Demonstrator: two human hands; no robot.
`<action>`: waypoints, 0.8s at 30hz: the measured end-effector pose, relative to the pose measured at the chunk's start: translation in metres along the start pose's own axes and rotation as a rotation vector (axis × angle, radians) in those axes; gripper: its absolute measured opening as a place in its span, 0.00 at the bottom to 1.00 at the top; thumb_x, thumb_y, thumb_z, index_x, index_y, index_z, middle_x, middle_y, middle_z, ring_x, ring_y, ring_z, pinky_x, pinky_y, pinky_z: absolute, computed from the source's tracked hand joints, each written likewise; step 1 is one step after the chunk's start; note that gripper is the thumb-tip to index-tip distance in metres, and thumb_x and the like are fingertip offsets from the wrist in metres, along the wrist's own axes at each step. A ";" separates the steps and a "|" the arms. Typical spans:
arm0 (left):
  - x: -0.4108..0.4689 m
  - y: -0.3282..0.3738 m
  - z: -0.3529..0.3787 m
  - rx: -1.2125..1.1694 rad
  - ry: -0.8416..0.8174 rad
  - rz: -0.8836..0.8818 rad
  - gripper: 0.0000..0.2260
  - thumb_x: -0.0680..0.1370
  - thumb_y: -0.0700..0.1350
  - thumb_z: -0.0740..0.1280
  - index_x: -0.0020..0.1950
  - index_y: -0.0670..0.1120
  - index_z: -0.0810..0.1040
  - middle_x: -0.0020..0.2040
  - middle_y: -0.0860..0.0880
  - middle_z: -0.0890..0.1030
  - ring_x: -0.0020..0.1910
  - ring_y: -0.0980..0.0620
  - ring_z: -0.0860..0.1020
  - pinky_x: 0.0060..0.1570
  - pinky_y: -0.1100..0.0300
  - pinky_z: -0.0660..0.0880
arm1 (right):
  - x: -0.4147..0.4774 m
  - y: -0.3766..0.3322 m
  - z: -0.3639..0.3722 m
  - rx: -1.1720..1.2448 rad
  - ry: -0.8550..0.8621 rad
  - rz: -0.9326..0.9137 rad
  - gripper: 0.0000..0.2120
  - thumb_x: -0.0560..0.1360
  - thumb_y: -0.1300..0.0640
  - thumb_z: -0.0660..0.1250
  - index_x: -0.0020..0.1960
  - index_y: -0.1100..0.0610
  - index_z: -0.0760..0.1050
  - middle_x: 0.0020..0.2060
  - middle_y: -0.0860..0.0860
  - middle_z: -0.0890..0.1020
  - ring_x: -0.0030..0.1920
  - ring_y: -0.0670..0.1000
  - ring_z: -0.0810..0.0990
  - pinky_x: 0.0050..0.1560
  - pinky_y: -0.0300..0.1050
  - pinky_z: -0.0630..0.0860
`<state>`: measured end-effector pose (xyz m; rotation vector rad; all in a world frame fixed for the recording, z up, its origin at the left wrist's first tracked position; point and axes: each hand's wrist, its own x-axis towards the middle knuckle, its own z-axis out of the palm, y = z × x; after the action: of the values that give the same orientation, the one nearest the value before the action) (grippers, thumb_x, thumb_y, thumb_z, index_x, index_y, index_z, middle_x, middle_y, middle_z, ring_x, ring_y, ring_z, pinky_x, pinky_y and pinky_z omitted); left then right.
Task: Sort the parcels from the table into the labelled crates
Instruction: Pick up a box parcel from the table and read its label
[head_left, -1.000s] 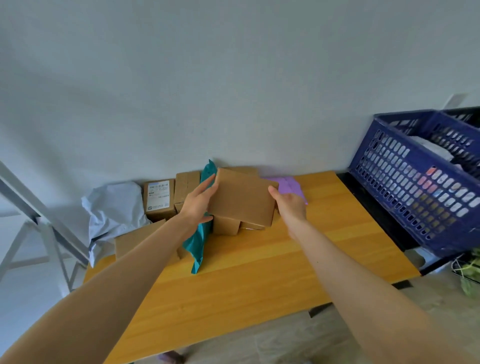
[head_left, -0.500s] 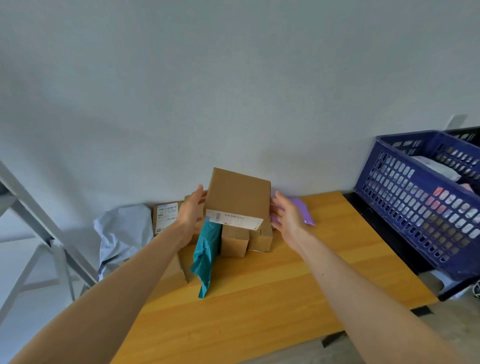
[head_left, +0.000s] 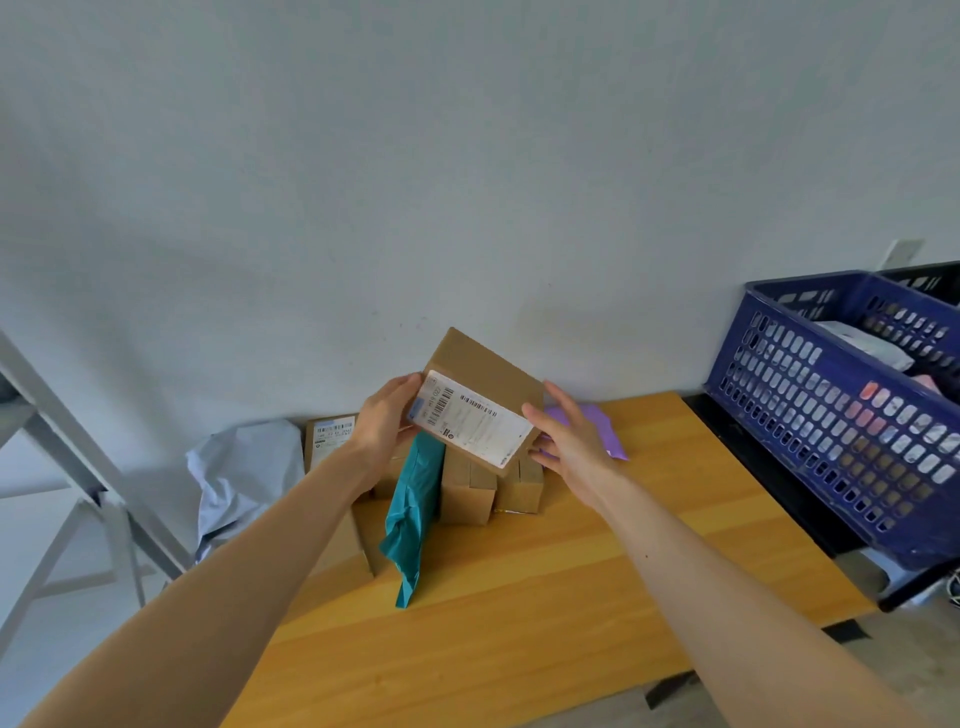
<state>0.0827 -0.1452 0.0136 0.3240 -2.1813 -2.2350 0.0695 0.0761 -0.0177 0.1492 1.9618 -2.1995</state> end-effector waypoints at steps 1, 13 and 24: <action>-0.001 0.002 0.002 -0.024 -0.017 0.014 0.12 0.82 0.46 0.60 0.64 0.47 0.74 0.52 0.43 0.80 0.57 0.43 0.78 0.55 0.52 0.77 | -0.001 0.001 0.001 0.011 -0.025 -0.005 0.31 0.74 0.53 0.71 0.73 0.43 0.63 0.67 0.52 0.75 0.62 0.54 0.78 0.63 0.53 0.74; -0.014 0.005 0.026 -0.092 -0.122 0.047 0.29 0.75 0.34 0.69 0.72 0.50 0.64 0.62 0.47 0.77 0.61 0.43 0.78 0.50 0.45 0.80 | -0.011 0.007 0.011 0.102 -0.078 -0.045 0.34 0.68 0.54 0.76 0.71 0.46 0.66 0.59 0.49 0.80 0.59 0.52 0.79 0.57 0.49 0.78; -0.018 0.003 0.024 0.093 -0.063 0.054 0.21 0.73 0.43 0.73 0.63 0.53 0.70 0.66 0.50 0.76 0.61 0.46 0.77 0.54 0.45 0.79 | -0.019 -0.002 0.003 -0.223 -0.115 -0.165 0.32 0.74 0.58 0.71 0.73 0.48 0.62 0.59 0.45 0.79 0.56 0.42 0.79 0.54 0.40 0.79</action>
<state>0.0964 -0.1187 0.0199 0.1959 -2.3006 -2.1497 0.0882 0.0752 -0.0115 -0.1733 2.2050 -2.0102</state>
